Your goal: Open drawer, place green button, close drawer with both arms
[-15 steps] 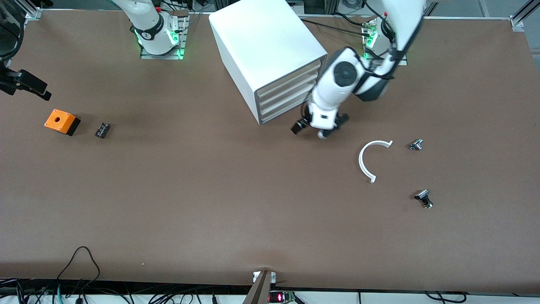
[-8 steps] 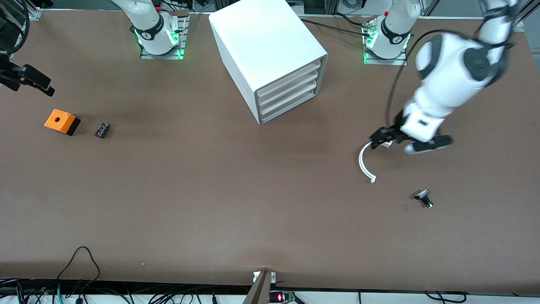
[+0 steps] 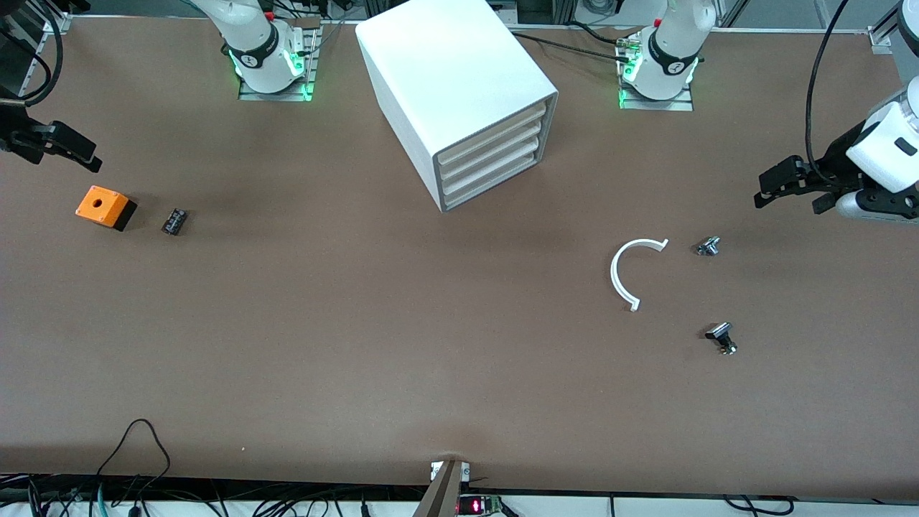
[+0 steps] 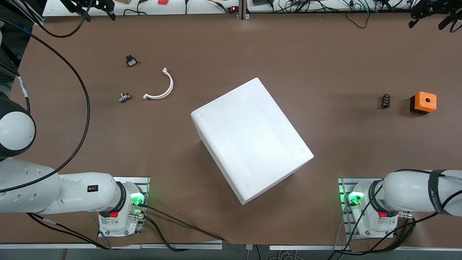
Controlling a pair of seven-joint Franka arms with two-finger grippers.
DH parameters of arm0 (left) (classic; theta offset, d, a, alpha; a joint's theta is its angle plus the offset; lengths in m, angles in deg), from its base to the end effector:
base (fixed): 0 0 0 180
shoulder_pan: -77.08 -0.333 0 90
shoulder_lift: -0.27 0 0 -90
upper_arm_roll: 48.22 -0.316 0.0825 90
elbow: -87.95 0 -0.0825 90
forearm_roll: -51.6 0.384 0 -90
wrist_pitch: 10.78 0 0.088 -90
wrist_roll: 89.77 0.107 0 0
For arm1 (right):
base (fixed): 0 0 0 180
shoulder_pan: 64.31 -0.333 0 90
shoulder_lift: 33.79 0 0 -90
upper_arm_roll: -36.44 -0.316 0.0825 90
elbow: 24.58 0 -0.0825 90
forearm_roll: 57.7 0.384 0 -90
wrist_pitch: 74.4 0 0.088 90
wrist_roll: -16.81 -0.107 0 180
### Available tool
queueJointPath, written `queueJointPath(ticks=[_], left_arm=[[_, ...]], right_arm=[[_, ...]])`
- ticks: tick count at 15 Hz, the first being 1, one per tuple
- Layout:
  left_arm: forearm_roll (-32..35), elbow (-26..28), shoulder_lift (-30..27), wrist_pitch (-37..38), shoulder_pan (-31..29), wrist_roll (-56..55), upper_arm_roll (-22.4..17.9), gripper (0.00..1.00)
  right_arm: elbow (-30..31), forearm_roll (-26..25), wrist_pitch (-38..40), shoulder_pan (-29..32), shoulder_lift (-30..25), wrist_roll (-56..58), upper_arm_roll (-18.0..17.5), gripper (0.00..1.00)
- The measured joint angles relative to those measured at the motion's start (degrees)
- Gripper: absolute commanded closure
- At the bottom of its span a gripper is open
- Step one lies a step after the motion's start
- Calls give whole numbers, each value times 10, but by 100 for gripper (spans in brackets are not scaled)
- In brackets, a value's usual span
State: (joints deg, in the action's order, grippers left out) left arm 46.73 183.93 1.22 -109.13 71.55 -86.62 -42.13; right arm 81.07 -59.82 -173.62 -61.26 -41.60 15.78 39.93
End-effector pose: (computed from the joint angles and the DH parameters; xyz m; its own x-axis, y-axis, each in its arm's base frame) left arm 0.5694 -0.0130 0.5788 0.9982 -0.0521 0.0290 -0.0544 -0.9949 0.0846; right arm 0.5171 -0.0645 0.5817 0.9918 -0.1255 0.0243 -0.1261 -0.9916 0.0279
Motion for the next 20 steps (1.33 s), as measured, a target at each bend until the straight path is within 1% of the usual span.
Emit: queueJointPath(ticks=[3, 6, 13, 18, 20], left_arm=[[28, -4, 4, 5, 7, 3, 2, 0], [35, -10, 4, 16, 7, 3, 2, 0], [36, -16, 9, 16, 6, 4, 0, 0], [36, -31, 15, 15, 4, 4, 0, 0], [36, -45, 18, 15, 4, 5, 1, 0]], right_arm=[[-1, 0, -2, 0, 1, 16, 0, 0], [-2, 0, -2, 0, 1, 19, 0, 0], [-3, 0, -2, 0, 1, 21, 0, 0], [-3, 0, -2, 0, 1, 21, 0, 0], [-4, 0, -2, 0, 1, 21, 0, 0]])
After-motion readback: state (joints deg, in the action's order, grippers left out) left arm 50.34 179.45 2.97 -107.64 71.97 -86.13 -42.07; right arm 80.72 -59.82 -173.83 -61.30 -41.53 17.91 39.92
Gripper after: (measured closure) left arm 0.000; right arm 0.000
